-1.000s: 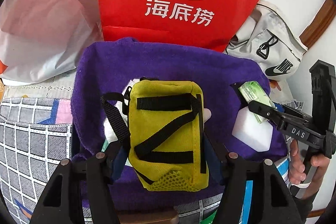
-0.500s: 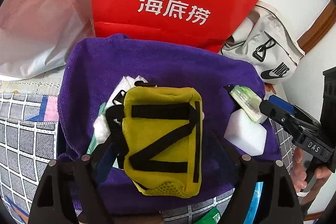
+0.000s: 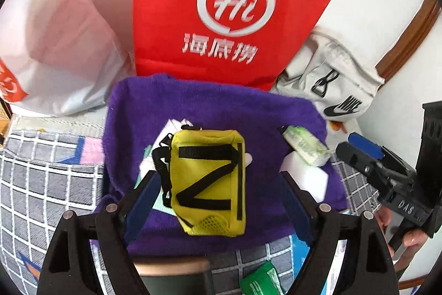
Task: Organize soft objects
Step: 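Open both tools to drop the pouch and tissue pack onto the purple towel, then grasp the dark green packet with the right tool while the left tool moves toward the orange-print packet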
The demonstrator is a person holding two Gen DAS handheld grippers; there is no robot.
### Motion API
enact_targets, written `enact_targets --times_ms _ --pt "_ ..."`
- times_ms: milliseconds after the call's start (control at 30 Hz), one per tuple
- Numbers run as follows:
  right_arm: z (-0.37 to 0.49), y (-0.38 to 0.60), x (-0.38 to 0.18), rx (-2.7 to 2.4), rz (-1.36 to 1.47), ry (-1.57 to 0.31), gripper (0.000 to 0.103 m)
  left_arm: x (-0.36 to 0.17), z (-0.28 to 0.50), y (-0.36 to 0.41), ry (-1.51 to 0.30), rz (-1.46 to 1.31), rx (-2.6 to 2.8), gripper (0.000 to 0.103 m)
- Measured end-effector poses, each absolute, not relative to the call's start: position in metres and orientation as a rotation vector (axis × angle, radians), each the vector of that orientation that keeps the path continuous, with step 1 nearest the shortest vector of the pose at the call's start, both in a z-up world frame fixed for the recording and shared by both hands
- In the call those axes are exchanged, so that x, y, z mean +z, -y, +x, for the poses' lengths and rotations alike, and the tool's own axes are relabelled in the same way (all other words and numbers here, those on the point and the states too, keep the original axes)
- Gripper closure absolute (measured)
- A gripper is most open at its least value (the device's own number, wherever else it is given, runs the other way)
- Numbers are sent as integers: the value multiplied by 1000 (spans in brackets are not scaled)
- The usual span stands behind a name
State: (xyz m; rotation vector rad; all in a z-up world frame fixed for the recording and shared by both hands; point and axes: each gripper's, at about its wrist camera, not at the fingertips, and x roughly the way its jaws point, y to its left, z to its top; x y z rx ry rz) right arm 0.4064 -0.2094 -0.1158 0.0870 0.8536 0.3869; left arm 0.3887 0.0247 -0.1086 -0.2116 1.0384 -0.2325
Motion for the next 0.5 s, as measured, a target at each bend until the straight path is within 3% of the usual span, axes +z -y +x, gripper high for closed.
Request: enact_targets --times_ms 333,500 --pt "308 186 -103 444 11 -833 27 -65 323 -47 -921 -228 -216 19" --pt "255 169 -127 454 -12 -915 47 -65 287 -64 -920 -233 -198 19"
